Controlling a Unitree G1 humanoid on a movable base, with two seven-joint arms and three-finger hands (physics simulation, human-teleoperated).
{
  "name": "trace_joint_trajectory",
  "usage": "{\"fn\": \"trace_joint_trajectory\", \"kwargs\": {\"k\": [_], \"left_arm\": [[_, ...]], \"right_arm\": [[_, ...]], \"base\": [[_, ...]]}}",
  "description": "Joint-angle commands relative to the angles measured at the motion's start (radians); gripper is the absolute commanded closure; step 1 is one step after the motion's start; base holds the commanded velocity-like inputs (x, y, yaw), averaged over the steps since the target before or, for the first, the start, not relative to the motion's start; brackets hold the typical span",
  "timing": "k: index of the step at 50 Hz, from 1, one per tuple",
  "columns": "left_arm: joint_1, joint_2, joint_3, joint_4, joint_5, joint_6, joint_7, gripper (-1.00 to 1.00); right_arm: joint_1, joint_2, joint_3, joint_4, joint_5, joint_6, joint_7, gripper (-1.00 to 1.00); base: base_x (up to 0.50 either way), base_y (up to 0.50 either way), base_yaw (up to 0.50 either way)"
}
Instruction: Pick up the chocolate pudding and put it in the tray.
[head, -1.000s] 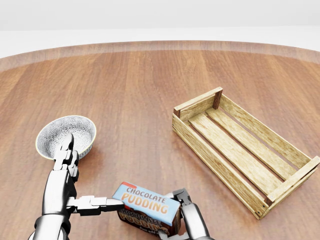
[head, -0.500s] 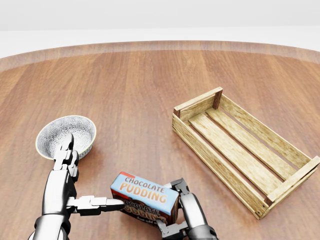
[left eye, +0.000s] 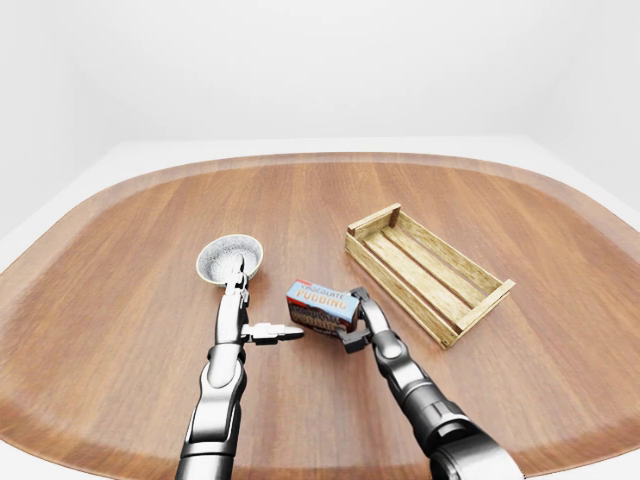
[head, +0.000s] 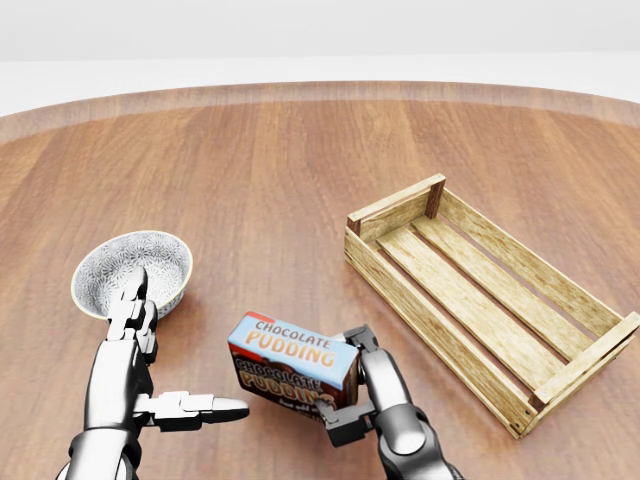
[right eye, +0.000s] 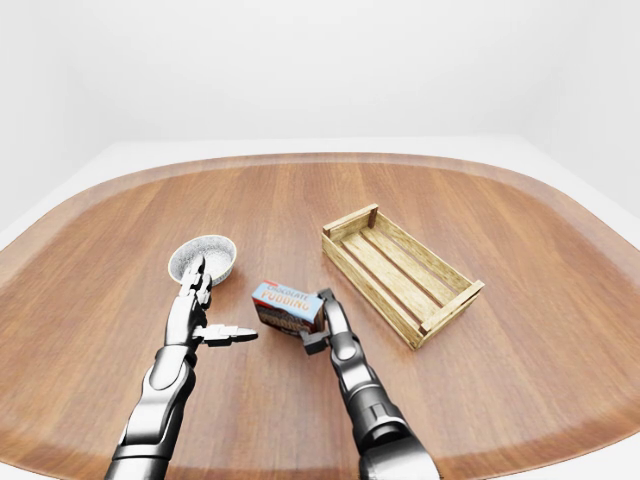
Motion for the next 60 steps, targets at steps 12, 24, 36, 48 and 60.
{"fn": "trace_joint_trajectory", "kwargs": {"k": [12, 24, 36, 48, 60], "left_arm": [[0.002, -0.004, 0.002, -0.011, -0.014, 0.013, -0.010, -1.00], [0.002, -0.004, 0.002, -0.011, -0.014, 0.012, -0.010, -1.00], [-0.001, -0.004, 0.003, -0.007, -0.014, 0.010, -0.011, -1.00], [-0.003, -0.004, 0.003, -0.004, -0.015, 0.010, -0.010, -1.00], [-0.003, -0.004, 0.002, 0.000, -0.014, 0.007, -0.011, -1.00]], "right_arm": [[-0.195, 0.007, -0.035, 0.172, -0.033, 0.000, -0.042, 1.00], [-0.300, 0.006, -0.050, 0.210, -0.031, 0.000, -0.050, 1.00], [-0.390, -0.005, -0.075, 0.285, -0.024, 0.000, -0.052, 1.00], [-0.474, -0.028, -0.098, 0.321, -0.034, 0.000, -0.060, 1.00], [-0.558, -0.033, -0.114, 0.329, -0.039, 0.000, -0.056, 1.00]], "base": [[0.00, 0.00, 0.00], [0.00, 0.00, 0.00], [0.00, 0.00, 0.00], [0.00, 0.00, 0.00], [0.00, 0.00, 0.00]]}}
